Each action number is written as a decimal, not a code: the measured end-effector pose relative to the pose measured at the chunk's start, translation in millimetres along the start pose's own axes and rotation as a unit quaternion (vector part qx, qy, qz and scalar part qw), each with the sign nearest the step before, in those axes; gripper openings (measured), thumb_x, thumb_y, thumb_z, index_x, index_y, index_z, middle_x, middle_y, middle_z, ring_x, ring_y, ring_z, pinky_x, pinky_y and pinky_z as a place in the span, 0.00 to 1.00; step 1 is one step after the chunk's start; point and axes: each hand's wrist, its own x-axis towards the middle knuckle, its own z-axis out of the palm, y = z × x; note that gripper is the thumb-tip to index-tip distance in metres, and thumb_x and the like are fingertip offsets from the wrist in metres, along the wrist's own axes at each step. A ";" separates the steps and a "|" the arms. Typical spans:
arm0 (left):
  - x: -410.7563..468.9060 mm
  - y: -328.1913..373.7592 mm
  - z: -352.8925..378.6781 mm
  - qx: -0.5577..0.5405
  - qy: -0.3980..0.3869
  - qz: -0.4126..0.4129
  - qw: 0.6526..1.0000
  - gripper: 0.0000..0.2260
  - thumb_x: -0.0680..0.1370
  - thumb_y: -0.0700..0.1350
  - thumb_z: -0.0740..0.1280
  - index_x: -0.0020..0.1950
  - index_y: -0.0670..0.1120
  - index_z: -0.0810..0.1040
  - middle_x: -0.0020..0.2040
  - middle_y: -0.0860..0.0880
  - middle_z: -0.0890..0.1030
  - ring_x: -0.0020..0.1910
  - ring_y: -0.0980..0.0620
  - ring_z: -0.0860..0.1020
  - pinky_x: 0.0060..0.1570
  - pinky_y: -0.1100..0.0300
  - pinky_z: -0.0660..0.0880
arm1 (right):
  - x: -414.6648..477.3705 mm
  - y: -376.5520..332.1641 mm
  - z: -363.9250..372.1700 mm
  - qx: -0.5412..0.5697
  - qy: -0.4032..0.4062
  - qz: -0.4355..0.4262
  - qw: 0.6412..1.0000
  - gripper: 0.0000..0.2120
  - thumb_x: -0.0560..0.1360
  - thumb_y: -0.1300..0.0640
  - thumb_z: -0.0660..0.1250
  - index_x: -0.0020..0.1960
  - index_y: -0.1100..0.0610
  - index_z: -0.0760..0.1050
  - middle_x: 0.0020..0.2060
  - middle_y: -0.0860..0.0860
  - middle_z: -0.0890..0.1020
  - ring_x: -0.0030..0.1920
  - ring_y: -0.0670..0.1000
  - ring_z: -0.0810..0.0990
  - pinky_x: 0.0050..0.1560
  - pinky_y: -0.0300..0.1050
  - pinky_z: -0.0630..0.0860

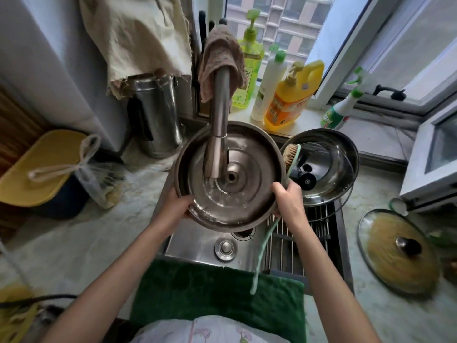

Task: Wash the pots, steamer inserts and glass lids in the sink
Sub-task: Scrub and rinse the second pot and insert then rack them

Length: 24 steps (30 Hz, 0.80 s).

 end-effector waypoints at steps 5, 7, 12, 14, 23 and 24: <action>-0.8 -32.6 48.8 0.565 -0.015 0.193 0.802 0.35 0.78 0.44 0.62 0.78 0.48 0.43 0.78 0.44 0.41 0.75 0.47 0.36 0.74 0.49 0.44 | -9.8 -7.5 3.6 -0.184 0.070 -0.001 0.981 0.14 0.75 0.55 0.61 0.53 0.64 0.76 0.46 0.58 0.81 0.48 0.58 0.77 0.44 0.44 0.68; -0.7 -52.4 69.3 0.590 -0.167 0.113 0.782 0.34 0.80 0.56 0.55 0.77 0.46 0.38 0.77 0.45 0.37 0.76 0.47 0.36 0.74 0.51 0.41 | -11.2 -7.6 7.1 -0.242 0.048 0.010 0.969 0.14 0.76 0.56 0.60 0.55 0.66 0.74 0.51 0.62 0.80 0.53 0.61 0.76 0.44 0.44 0.65; 51.0 -57.8 41.9 0.751 -0.127 0.227 0.607 0.44 0.66 0.74 0.29 0.77 0.52 0.39 0.78 0.48 0.45 0.77 0.48 0.44 0.68 0.51 0.26 | -8.4 -3.1 4.5 -0.306 -0.036 0.043 0.951 0.07 0.73 0.59 0.59 0.46 0.62 0.70 0.48 0.61 0.78 0.52 0.62 0.76 0.43 0.45 0.65; 64.0 -43.8 34.0 0.791 -0.099 0.256 0.547 0.34 0.76 0.68 0.40 0.76 0.51 0.39 0.79 0.51 0.47 0.77 0.52 0.45 0.59 0.49 0.18 | -4.6 6.1 6.2 -0.283 -0.057 0.074 0.955 0.09 0.72 0.58 0.59 0.45 0.63 0.71 0.45 0.61 0.78 0.50 0.62 0.77 0.42 0.46 0.67; 43.4 -72.3 31.3 0.720 -0.273 0.100 0.630 0.39 0.78 0.67 0.45 0.75 0.44 0.32 0.75 0.45 0.32 0.76 0.47 0.36 0.74 0.53 0.39 | 6.9 37.0 6.1 -0.151 -0.127 0.186 0.962 0.05 0.64 0.63 0.58 0.33 0.63 0.70 0.21 0.56 0.72 0.20 0.54 0.71 0.25 0.43 0.67; 53.7 -68.3 25.5 0.725 -0.270 0.170 0.610 0.40 0.76 0.70 0.43 0.74 0.45 0.31 0.75 0.45 0.33 0.76 0.48 0.38 0.75 0.53 0.40 | 4.5 37.3 8.5 -0.142 -0.151 0.188 0.960 0.05 0.66 0.65 0.57 0.32 0.63 0.69 0.21 0.56 0.70 0.18 0.53 0.69 0.22 0.40 0.65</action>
